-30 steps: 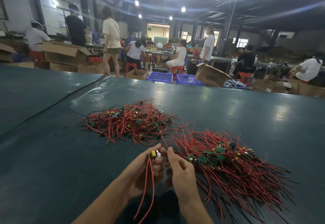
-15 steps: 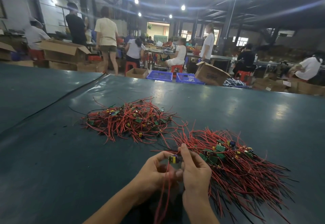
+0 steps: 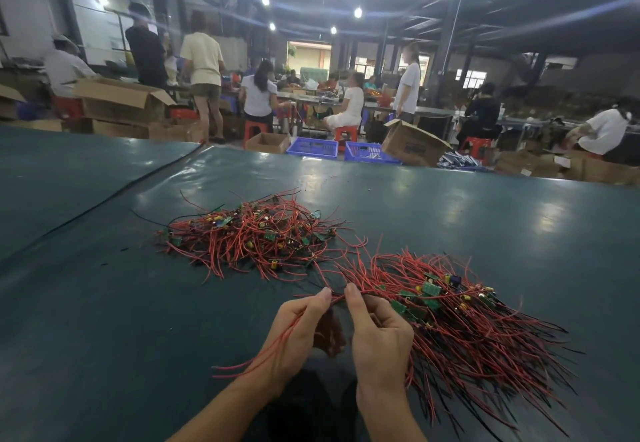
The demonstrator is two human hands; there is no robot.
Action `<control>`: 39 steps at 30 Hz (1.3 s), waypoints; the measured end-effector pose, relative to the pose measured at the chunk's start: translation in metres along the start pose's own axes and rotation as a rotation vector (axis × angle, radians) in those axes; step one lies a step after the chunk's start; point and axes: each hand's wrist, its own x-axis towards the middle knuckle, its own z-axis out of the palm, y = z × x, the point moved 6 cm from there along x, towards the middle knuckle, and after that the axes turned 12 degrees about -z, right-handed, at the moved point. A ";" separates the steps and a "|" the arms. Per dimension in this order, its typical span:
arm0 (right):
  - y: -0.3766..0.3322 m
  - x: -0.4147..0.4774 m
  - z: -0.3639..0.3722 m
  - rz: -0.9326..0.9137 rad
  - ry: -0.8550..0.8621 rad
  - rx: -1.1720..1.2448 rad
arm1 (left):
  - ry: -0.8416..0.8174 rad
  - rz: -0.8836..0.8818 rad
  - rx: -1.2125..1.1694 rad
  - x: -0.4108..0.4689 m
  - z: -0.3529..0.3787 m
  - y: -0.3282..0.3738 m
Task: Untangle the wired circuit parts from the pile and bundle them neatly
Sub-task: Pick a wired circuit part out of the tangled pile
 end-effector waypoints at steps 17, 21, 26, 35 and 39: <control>0.001 -0.004 0.007 0.065 -0.103 0.058 | -0.017 0.020 -0.080 0.003 -0.007 -0.003; 0.000 -0.014 0.020 0.026 -0.194 0.002 | -0.036 0.001 -0.007 0.004 -0.005 -0.006; -0.001 0.012 -0.018 0.116 0.134 0.137 | -0.064 -0.020 0.002 0.004 -0.006 -0.005; -0.004 0.001 0.004 -0.013 -0.166 -0.024 | -0.080 -0.148 -0.104 0.010 -0.012 -0.016; 0.002 -0.011 0.022 -0.105 -0.448 -0.314 | -0.069 -0.315 -0.029 0.011 -0.011 -0.030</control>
